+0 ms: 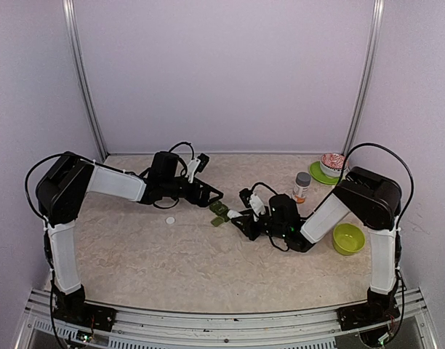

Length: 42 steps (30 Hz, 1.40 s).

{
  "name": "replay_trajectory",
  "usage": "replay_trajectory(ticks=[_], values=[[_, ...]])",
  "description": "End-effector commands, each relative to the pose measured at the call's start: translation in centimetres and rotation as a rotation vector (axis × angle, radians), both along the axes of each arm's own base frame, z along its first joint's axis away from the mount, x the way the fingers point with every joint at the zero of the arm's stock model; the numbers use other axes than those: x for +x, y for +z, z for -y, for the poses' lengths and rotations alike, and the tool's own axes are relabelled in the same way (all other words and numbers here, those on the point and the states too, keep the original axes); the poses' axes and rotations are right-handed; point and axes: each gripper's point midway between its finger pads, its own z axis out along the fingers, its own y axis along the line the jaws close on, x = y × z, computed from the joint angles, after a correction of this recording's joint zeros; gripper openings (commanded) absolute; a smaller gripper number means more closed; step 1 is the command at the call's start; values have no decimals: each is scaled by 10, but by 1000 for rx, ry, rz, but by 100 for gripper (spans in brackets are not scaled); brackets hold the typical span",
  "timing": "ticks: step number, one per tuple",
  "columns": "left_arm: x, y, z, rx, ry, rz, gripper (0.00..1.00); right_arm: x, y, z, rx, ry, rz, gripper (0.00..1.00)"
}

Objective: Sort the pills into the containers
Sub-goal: Pour the pill into the compartment of the pill container.

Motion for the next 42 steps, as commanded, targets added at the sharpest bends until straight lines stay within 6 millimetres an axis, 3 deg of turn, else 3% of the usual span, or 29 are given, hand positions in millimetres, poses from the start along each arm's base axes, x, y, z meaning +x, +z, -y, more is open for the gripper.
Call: replay_trajectory(ticks=[1, 26, 42], values=[[-2, 0, 6, -2, -29, 9, 99, 7, 10, -1, 11, -20, 0, 17], [-1, 1, 4, 2, -22, 10, 99, 12, 25, -6, -42, -30, 10, 18], [0, 0, 2, 3, -19, 6, 99, 16, 23, -14, -133, -21, -1, 18]])
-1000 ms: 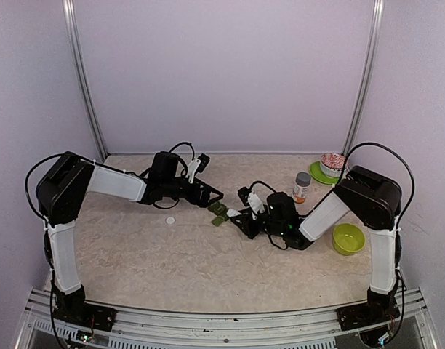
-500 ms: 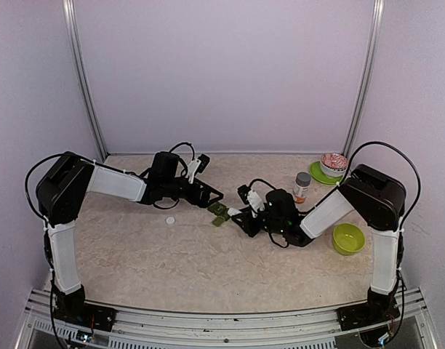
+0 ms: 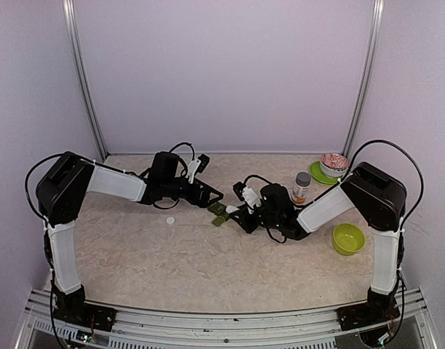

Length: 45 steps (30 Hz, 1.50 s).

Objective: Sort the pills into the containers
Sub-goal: Pour the pill into the compartment of the pill container.

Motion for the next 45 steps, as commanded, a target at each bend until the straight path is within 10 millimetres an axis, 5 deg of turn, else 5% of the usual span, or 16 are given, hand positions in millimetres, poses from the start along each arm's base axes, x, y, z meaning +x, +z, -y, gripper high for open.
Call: replay_trajectory(ticks=[1, 45], values=[[2, 1, 1, -4, -12, 5, 99, 1, 16, -5, -17, 5, 19, 18], [2, 2, 0, -12, -17, 0, 99, 3, 27, -9, -145, 9, -50, 19]])
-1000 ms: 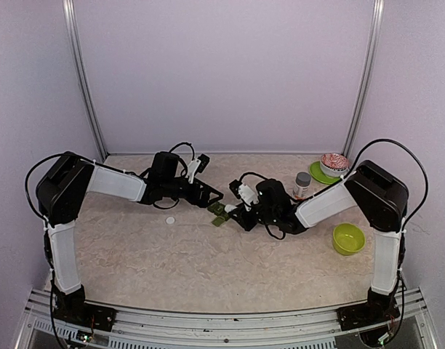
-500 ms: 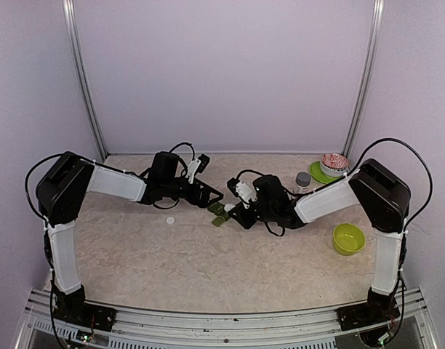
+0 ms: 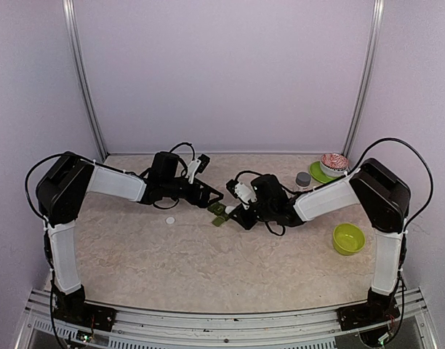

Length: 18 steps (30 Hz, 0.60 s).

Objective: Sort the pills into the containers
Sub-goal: Pour the pill into the compartment of the pill container.

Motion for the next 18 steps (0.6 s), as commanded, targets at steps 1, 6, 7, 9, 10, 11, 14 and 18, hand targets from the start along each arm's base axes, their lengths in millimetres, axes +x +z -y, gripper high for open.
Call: replay_trajectory(ticks=[1, 6, 7, 9, 10, 11, 14, 18], values=[[4, 1, 0, -5, -6, 4, 99, 3, 25, -6, 13, -1, 27, 19], [3, 0, 0, -5, -8, 1, 98, 4, 27, -7, 2, 0, 17, 19], [3, 0, 0, -5, -7, 1, 98, 4, 26, -7, -1, 2, 13, 19], [4, 0, 0, -5, -7, 2, 98, 4, 26, -8, -7, 3, 8, 19], [3, 0, 0, -5, -8, 1, 98, 4, 25, -8, -10, 6, 5, 20], [3, 0, 0, -4, -9, 1, 98, 4, 24, -8, -14, 6, 2, 20], [3, 0, 0, -5, -8, 1, 98, 4, 26, -9, -18, 8, -3, 20], [4, 1, -1, -5, -6, 3, 98, 5, 23, -9, -39, 9, -23, 20]])
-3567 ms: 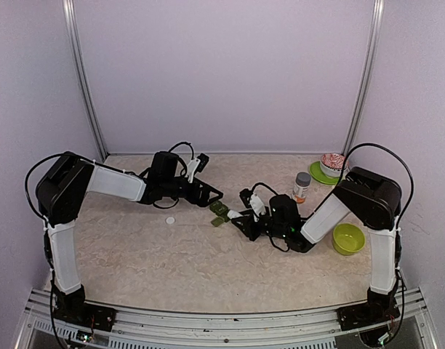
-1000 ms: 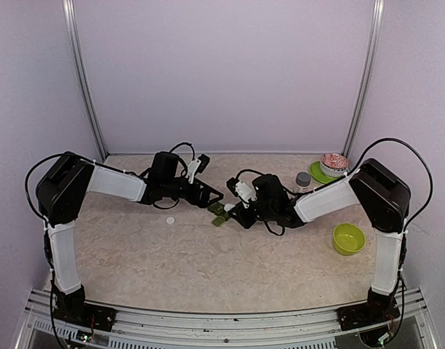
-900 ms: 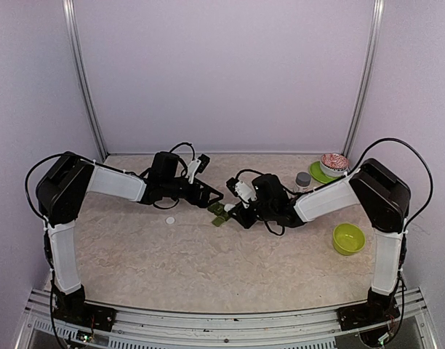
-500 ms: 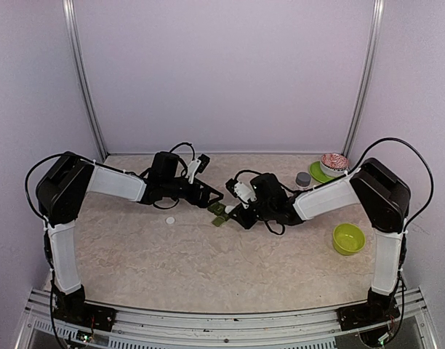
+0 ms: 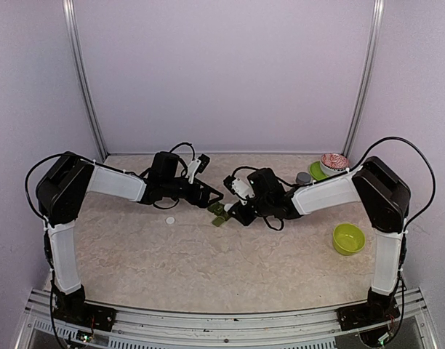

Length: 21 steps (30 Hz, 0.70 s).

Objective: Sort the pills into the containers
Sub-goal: Pour the pill into the compartment of the pill container.

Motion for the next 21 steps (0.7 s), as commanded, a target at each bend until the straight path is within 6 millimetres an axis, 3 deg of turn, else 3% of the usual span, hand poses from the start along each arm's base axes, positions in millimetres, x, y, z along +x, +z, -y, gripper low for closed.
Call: replay_trajectory(ticks=[1, 21], values=[[4, 1, -1, -4, -3, 4, 98, 0, 15, -6, -5, 11, 3, 20], [4, 3, -1, -7, -4, 7, 98, 1, -1, -6, -40, 8, -34, 21]])
